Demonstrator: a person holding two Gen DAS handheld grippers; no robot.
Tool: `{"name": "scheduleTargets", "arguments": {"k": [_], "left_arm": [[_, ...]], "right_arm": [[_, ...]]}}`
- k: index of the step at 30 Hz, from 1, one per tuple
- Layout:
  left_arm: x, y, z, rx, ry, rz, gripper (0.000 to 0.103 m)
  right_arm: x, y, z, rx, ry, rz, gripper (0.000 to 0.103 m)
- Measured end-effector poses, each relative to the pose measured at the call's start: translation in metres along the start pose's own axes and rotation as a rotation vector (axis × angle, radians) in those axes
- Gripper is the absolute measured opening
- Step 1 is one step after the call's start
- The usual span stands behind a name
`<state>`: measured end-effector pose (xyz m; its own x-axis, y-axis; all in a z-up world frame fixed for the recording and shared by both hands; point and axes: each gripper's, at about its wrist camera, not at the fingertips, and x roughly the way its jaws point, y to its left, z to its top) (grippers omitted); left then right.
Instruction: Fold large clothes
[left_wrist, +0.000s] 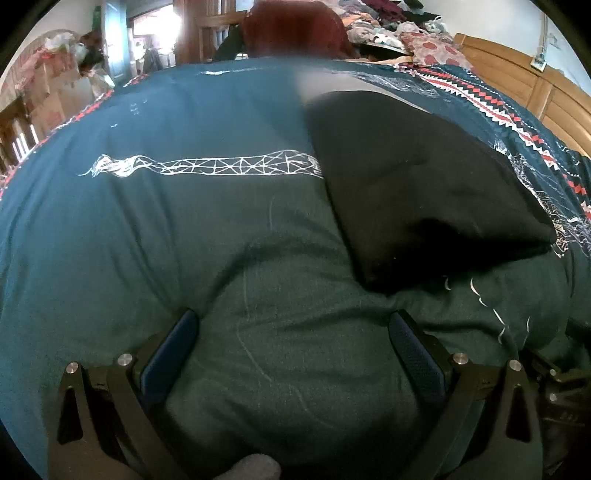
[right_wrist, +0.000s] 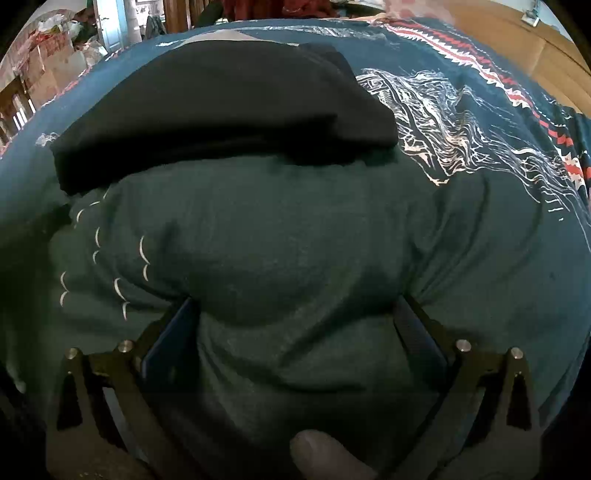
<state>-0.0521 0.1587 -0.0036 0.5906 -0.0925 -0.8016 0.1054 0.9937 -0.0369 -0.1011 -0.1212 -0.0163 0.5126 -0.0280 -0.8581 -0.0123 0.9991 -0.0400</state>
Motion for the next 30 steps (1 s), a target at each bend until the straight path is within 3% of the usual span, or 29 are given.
{"name": "scheduleTargets", "arguments": {"k": [25, 30], "left_arm": [[-0.001, -0.003, 0.006, 0.001, 0.010, -0.004, 0.103], [-0.024, -0.006, 0.018, 0.013, -0.045, 0.007, 0.103]], "right_arm": [[-0.001, 0.000, 0.003, 0.007, -0.001, 0.012, 0.103], [-0.010, 0.006, 0.007, -0.028, 0.015, 0.007, 0.103]]}}
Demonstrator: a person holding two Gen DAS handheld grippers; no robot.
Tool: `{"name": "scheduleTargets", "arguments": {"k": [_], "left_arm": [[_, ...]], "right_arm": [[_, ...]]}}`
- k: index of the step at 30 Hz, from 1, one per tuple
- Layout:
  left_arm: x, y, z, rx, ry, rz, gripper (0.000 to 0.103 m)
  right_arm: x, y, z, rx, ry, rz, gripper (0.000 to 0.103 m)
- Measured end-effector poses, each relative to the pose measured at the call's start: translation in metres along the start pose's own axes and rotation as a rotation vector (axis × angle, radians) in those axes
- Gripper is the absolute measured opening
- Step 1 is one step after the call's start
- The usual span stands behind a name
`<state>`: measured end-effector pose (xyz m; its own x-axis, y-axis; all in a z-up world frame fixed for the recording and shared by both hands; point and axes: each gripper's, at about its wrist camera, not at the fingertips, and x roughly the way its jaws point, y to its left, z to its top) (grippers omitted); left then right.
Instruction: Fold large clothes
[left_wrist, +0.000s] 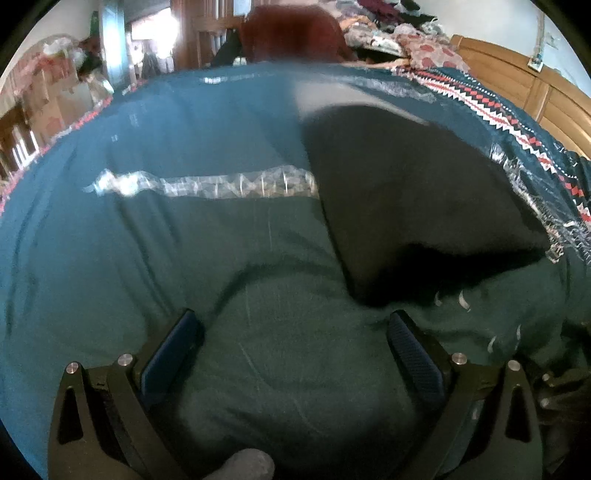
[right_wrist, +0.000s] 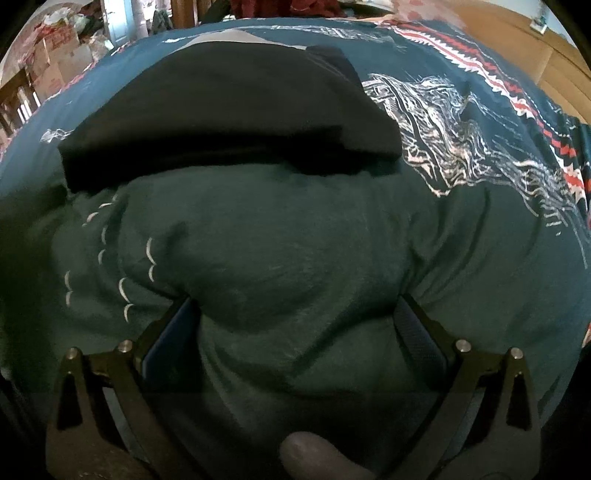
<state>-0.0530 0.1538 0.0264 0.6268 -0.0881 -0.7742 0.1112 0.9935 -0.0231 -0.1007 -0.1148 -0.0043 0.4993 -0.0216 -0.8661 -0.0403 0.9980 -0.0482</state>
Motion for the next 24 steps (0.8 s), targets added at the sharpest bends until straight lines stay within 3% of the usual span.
{"name": "scheduleTargets", "arguments": {"k": [4, 7, 12, 15, 18, 21, 24], "left_arm": [[-0.041, -0.002, 0.016, 0.012, -0.090, -0.002, 0.103], [-0.081, 0.001, 0.031, 0.012, -0.167, 0.019, 0.103], [-0.161, 0.003, 0.052, 0.039, -0.348, 0.076, 0.103], [-0.194, 0.003, 0.061, 0.054, -0.400, 0.120, 0.103], [-0.207, 0.004, 0.063, 0.046, -0.363, 0.155, 0.103], [-0.196, 0.013, 0.052, 0.020, -0.265, 0.124, 0.103], [-0.172, 0.031, 0.036, -0.045, -0.129, -0.057, 0.103]], "right_arm": [[-0.028, 0.003, 0.011, 0.005, -0.041, 0.028, 0.103], [-0.068, 0.008, 0.026, -0.001, -0.130, 0.033, 0.103], [-0.157, 0.015, 0.049, -0.033, -0.370, -0.033, 0.103], [-0.209, 0.019, 0.055, -0.046, -0.512, -0.068, 0.103], [-0.233, 0.018, 0.058, -0.027, -0.556, -0.057, 0.103], [-0.240, 0.017, 0.051, -0.035, -0.584, -0.069, 0.103], [-0.243, 0.020, 0.040, -0.055, -0.599, -0.105, 0.103]]}}
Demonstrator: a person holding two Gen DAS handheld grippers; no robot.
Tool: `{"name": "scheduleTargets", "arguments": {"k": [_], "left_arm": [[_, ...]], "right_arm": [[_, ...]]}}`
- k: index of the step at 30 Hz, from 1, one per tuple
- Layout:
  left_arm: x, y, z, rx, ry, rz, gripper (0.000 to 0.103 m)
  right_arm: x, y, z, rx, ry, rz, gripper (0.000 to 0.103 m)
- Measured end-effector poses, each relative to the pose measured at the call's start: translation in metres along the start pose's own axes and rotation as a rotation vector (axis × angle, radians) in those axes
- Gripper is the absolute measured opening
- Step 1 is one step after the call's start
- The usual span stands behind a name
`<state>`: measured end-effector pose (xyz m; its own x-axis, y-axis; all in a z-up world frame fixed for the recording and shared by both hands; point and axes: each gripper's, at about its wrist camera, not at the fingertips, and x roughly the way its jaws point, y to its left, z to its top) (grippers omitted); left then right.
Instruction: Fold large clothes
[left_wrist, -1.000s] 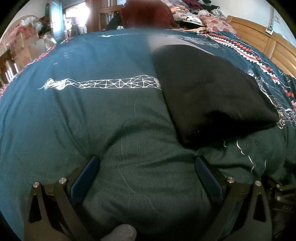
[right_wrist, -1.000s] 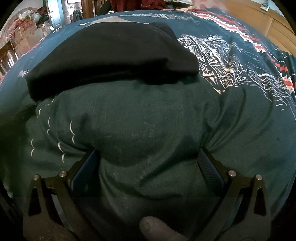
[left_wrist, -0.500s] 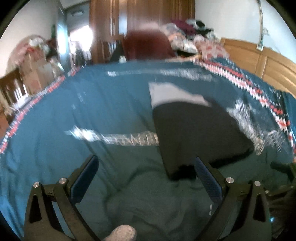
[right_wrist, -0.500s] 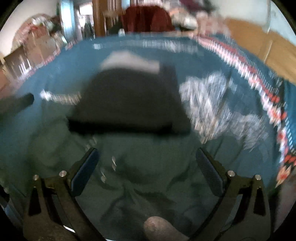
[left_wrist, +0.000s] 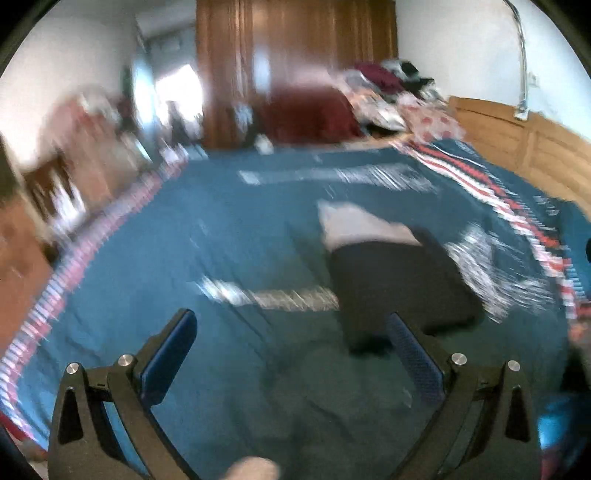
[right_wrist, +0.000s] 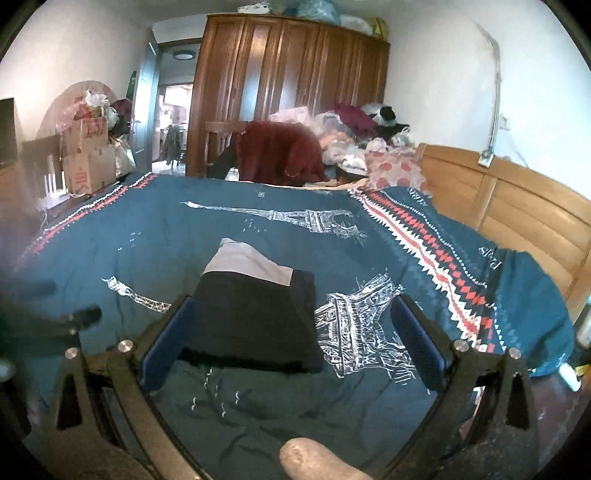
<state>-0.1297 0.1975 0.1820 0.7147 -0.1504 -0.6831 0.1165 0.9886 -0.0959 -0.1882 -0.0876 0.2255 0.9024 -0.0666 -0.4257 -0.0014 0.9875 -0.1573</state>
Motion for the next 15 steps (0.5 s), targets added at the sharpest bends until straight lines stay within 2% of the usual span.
{"name": "scheduleTargets", "arguments": {"k": [2, 5, 8, 9, 11, 13, 15], "left_arm": [[0.006, 0.007, -0.009, -0.027, 0.041, -0.024, 0.103], [-0.010, 0.009, -0.004, -0.038, -0.013, -0.039, 0.103], [-0.057, 0.004, 0.025, -0.014, -0.217, -0.041, 0.103], [-0.081, 0.001, 0.037, 0.009, -0.299, -0.030, 0.103], [-0.108, -0.005, 0.051, 0.055, -0.389, 0.025, 0.103], [-0.136, -0.007, 0.059, 0.068, -0.487, 0.084, 0.103], [-0.156, -0.001, 0.059, 0.036, -0.566, 0.134, 0.103]], "right_arm": [[-0.008, 0.004, 0.001, -0.037, -0.041, -0.037, 0.103], [-0.025, 0.011, 0.010, -0.082, -0.122, -0.075, 0.103], [-0.056, 0.012, 0.034, -0.117, -0.300, -0.126, 0.103], [-0.067, 0.012, 0.041, -0.119, -0.366, -0.140, 0.103], [-0.092, 0.010, 0.052, -0.112, -0.536, -0.198, 0.103], [-0.101, 0.007, 0.062, -0.098, -0.599, -0.245, 0.103], [-0.103, 0.000, 0.068, -0.074, -0.619, -0.256, 0.103]]}}
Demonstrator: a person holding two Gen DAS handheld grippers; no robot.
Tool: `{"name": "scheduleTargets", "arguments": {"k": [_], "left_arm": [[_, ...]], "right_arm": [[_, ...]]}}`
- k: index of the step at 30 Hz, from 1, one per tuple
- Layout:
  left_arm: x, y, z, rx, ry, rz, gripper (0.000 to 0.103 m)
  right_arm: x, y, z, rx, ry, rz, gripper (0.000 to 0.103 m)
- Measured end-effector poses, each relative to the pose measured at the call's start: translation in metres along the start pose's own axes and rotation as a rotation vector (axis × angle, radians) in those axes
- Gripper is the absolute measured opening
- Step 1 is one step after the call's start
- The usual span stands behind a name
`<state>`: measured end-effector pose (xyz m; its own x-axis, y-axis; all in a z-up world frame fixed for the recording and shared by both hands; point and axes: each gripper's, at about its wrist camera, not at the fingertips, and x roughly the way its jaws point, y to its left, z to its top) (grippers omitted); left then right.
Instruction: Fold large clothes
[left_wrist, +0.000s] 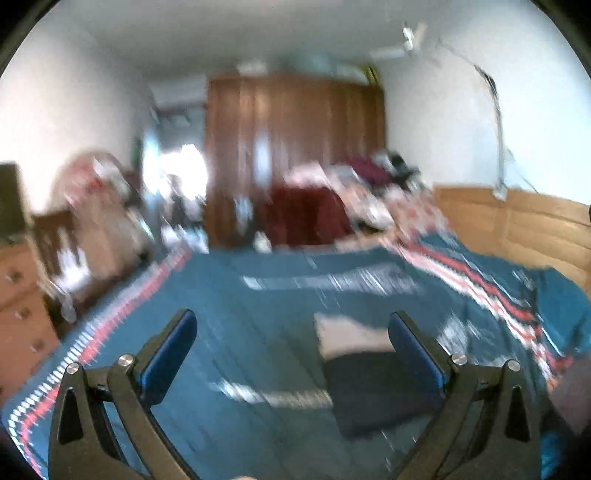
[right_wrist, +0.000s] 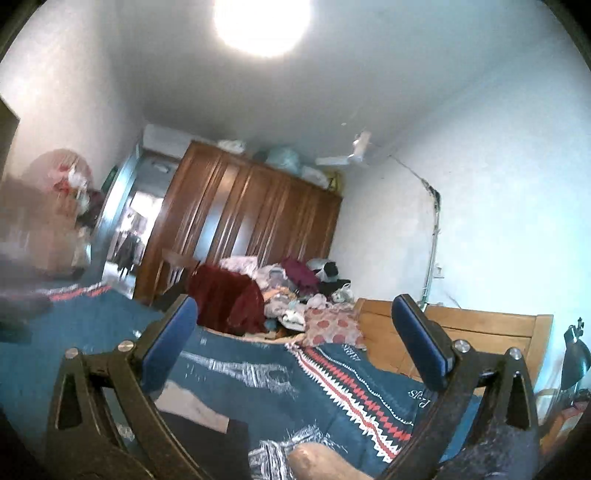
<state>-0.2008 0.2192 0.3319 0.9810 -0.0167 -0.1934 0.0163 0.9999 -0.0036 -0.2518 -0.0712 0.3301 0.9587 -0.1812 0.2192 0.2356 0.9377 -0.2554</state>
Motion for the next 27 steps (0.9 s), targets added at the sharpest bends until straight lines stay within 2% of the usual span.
{"name": "scheduleTargets", "arguments": {"k": [3, 5, 7, 9, 11, 13, 17, 21, 27], "left_arm": [[-0.008, 0.017, 0.008, -0.075, -0.029, 0.002, 0.103], [-0.012, 0.027, 0.010, -0.097, -0.035, 0.011, 0.103], [-0.020, 0.032, 0.014, -0.101, -0.066, 0.049, 0.103], [-0.033, 0.030, 0.019, -0.075, -0.130, 0.088, 0.103], [-0.042, 0.021, 0.024, -0.028, -0.173, 0.108, 0.103], [-0.044, 0.011, 0.026, 0.009, -0.180, 0.113, 0.103], [-0.036, -0.001, 0.027, 0.037, -0.129, 0.121, 0.103], [-0.009, -0.012, 0.013, 0.081, -0.004, 0.124, 0.103], [0.030, -0.022, -0.019, 0.090, 0.160, 0.111, 0.103]], "right_arm": [[0.001, -0.006, 0.004, -0.007, -0.056, -0.077, 0.103], [-0.005, -0.009, 0.009, -0.008, -0.128, -0.111, 0.103], [-0.011, -0.010, 0.013, -0.001, -0.180, -0.106, 0.103], [-0.009, -0.014, 0.020, 0.031, -0.183, -0.069, 0.103], [0.003, -0.016, 0.023, 0.065, -0.123, -0.019, 0.103], [0.015, -0.015, 0.020, 0.093, -0.048, 0.031, 0.103], [0.040, -0.011, 0.002, 0.127, 0.124, 0.111, 0.103], [0.042, -0.013, -0.013, 0.173, 0.226, 0.164, 0.103], [0.034, -0.017, -0.027, 0.228, 0.359, 0.215, 0.103]]}}
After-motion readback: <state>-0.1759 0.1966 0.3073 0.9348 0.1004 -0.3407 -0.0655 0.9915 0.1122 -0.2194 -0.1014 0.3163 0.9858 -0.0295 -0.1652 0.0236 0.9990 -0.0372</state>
